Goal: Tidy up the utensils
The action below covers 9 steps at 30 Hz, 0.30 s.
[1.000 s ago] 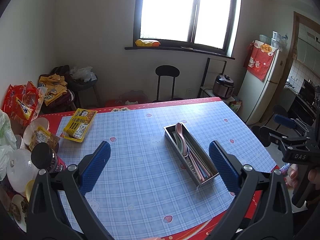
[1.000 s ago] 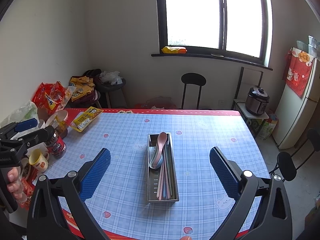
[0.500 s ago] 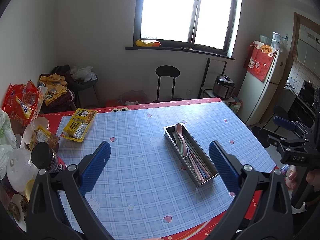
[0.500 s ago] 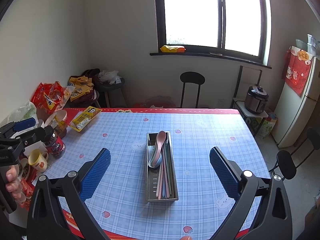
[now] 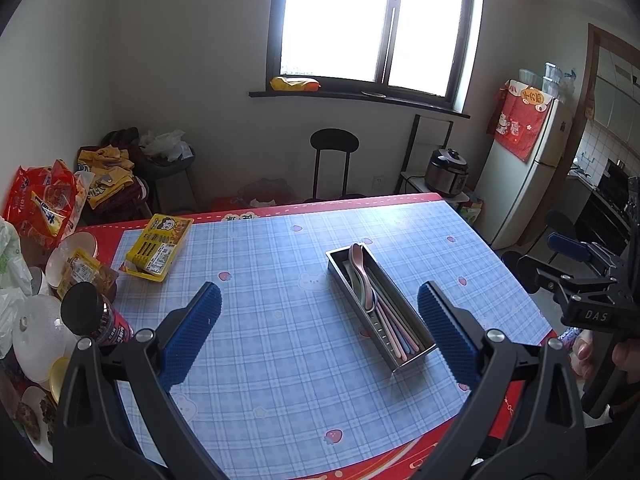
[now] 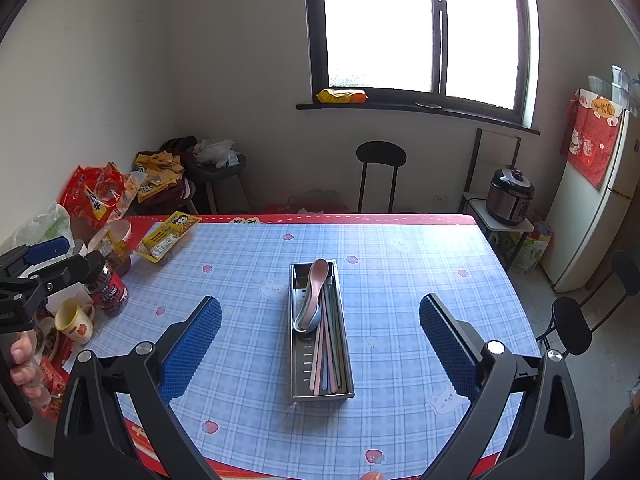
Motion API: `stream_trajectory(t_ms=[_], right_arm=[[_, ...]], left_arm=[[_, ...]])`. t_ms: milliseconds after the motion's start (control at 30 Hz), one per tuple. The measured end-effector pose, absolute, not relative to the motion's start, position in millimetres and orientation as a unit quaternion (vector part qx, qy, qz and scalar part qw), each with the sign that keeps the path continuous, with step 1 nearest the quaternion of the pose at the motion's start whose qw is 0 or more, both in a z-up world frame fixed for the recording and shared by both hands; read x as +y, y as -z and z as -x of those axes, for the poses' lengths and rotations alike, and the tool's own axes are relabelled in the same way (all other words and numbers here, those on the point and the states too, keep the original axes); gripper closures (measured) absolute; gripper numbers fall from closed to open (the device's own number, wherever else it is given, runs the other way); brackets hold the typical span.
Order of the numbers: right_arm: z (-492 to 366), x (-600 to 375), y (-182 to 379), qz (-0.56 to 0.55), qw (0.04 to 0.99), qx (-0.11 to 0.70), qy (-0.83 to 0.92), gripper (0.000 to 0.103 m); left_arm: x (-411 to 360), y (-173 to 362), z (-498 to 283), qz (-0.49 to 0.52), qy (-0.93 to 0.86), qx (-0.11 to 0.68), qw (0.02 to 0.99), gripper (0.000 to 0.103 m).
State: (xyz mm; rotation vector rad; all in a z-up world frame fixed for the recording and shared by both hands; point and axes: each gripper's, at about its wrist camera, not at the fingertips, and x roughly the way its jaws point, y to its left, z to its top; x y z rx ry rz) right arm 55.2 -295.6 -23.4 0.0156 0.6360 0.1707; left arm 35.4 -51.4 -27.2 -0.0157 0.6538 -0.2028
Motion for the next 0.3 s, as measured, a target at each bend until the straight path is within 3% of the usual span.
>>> stream_trajectory(t_ms=[300], right_arm=[[-55.3,-296.3,23.6,-0.008,0.946,0.312,-0.083,0.006]], left_arm=[[-53.1,26.1,-33.6,0.009,0.096,0.321,0.942,0.006]])
